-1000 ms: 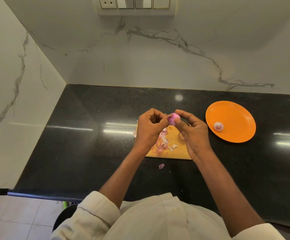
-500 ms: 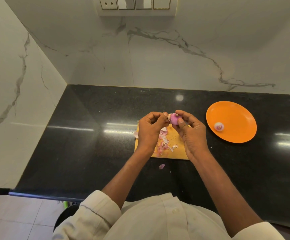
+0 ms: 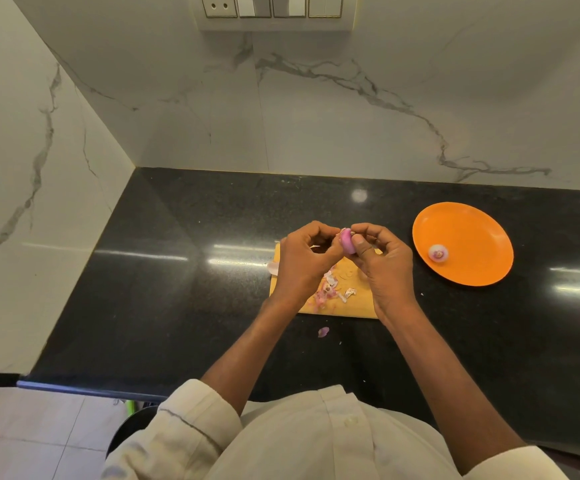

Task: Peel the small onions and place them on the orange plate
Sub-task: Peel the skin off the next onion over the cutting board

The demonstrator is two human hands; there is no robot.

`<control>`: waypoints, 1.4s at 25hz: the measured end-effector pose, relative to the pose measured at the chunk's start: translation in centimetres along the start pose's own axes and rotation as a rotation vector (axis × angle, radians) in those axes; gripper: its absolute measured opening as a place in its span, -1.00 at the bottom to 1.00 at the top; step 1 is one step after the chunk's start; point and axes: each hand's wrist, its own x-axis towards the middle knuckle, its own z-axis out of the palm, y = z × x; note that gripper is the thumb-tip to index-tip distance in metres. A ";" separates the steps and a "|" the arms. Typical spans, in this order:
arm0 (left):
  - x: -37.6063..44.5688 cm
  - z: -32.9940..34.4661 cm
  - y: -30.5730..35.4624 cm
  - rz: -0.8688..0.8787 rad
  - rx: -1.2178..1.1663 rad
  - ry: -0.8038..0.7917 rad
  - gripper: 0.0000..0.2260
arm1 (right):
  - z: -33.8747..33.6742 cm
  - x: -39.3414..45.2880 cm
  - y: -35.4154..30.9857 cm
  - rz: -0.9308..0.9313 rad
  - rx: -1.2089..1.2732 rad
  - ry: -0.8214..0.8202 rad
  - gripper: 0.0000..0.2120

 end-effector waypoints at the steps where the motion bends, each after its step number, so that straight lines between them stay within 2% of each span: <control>1: 0.0 0.1 0.1 0.018 0.031 0.006 -0.79 | 0.1 -0.1 0.0 -0.027 -0.024 -0.004 -0.87; 4: 0.3 0.3 0.0 0.032 0.079 0.043 -0.83 | 0.2 -0.3 -0.2 -0.075 -0.045 -0.022 -0.87; 8: 0.6 0.3 0.0 -0.043 0.003 0.125 -0.98 | 0.4 -0.3 -0.1 -0.032 0.021 -0.063 -0.82; 13: 0.3 -0.5 0.0 -0.102 -0.206 0.023 -0.85 | 0.6 -0.3 -0.2 0.006 0.092 -0.023 -0.77; 18: 0.5 -0.8 0.2 -0.082 -0.138 0.050 -0.86 | 0.6 -0.3 -0.1 -0.027 0.032 -0.032 -0.83; 22: 0.2 -0.3 0.7 0.013 -0.068 0.071 -0.91 | 0.9 -0.4 -0.3 -0.022 0.051 -0.008 -0.86; 23: 0.2 0.0 0.6 0.024 -0.072 0.099 -0.92 | 1.1 -0.3 -0.5 0.017 0.103 0.020 -0.87; 25: 0.5 0.4 0.0 -0.017 -0.108 0.173 -0.94 | 1.8 -0.1 -0.6 0.218 0.330 0.089 -0.87; 27: 0.4 0.7 -0.8 -0.115 -0.174 0.208 -0.93 | 2.1 0.1 -0.6 0.434 0.538 0.121 -0.88; 29: 0.4 0.9 -1.5 -0.199 -0.248 0.207 -0.93 | 2.2 0.1 -0.2 0.543 0.645 0.107 -0.88; 31: 0.6 1.2 -1.6 -0.294 -0.411 0.192 -0.98 | 2.2 0.1 0.2 0.585 0.769 0.089 -0.87; 33: 0.7 1.3 -1.1 -0.438 -0.692 0.205 -0.92 | 1.9 0.2 0.2 0.598 0.891 0.050 -0.81; 35: 0.8 1.0 -1.1 -0.521 -0.883 0.209 -0.87 | 1.5 0.4 -0.1 0.584 0.909 -0.009 -0.79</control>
